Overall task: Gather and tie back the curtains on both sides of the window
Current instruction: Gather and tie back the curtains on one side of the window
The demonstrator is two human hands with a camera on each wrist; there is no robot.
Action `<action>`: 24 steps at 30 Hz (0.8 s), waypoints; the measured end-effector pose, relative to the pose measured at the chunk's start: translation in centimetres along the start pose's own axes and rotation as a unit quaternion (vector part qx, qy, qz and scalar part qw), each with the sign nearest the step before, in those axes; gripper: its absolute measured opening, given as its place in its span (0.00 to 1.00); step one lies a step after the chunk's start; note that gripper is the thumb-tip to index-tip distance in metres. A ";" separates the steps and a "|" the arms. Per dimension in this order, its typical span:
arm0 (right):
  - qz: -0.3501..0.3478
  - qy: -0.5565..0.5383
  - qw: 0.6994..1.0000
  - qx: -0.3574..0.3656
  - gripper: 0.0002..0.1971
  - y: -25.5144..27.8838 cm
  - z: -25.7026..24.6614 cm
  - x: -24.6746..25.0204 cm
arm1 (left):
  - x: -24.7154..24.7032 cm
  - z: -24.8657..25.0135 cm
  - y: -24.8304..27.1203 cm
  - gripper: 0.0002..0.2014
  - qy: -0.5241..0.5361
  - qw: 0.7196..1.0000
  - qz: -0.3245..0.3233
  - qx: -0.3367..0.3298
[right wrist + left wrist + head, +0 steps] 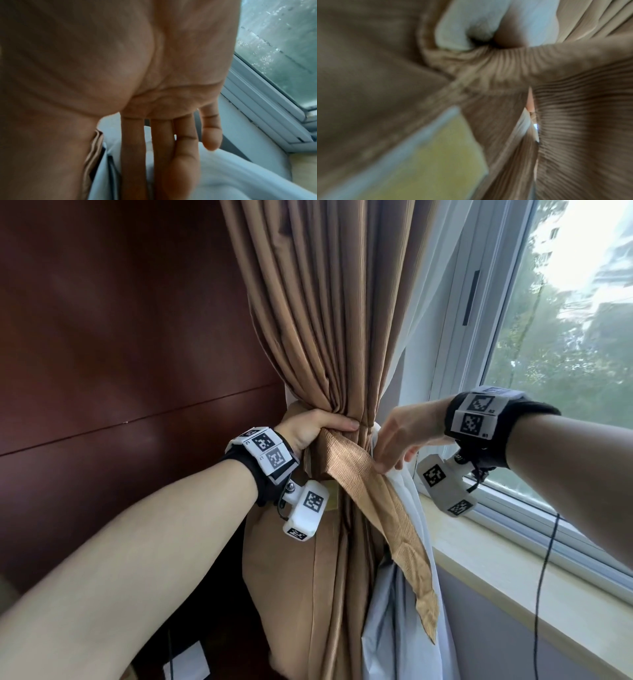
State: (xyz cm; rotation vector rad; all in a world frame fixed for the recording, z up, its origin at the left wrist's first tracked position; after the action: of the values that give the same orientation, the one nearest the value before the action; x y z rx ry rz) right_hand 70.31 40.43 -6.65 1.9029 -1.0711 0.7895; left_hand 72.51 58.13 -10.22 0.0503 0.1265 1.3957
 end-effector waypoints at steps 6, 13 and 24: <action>-0.031 -0.023 0.999 -0.007 0.09 -0.1 0.6 -0.9 | -0.2 0.1 0.1 0.07 -0.008 1.000 -0.007 0.002; -0.050 -0.046 0.998 -0.005 0.13 1.1 0.8 -0.2 | 0.0 -0.1 0.2 0.10 -0.010 1.000 -0.006 0.005; 0.061 0.138 0.988 -0.029 0.10 3.3 0.3 4.3 | 0.0 0.0 0.2 0.35 -0.037 0.997 0.038 -0.056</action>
State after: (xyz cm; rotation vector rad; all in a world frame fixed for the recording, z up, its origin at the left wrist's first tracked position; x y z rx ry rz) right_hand 69.40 37.41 -2.21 1.6349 -1.0308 1.0460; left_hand 72.27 58.22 -10.23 0.0145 -0.0149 1.4720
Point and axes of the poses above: each hand's wrist, its own y-axis away from the middle knuckle, its own x-axis out of the back of the hand, z = x × y, the point moved 3 cm from there along -y, towards the middle knuckle, and after that the axes turned 7 degrees about z, right-handed, at the moved point
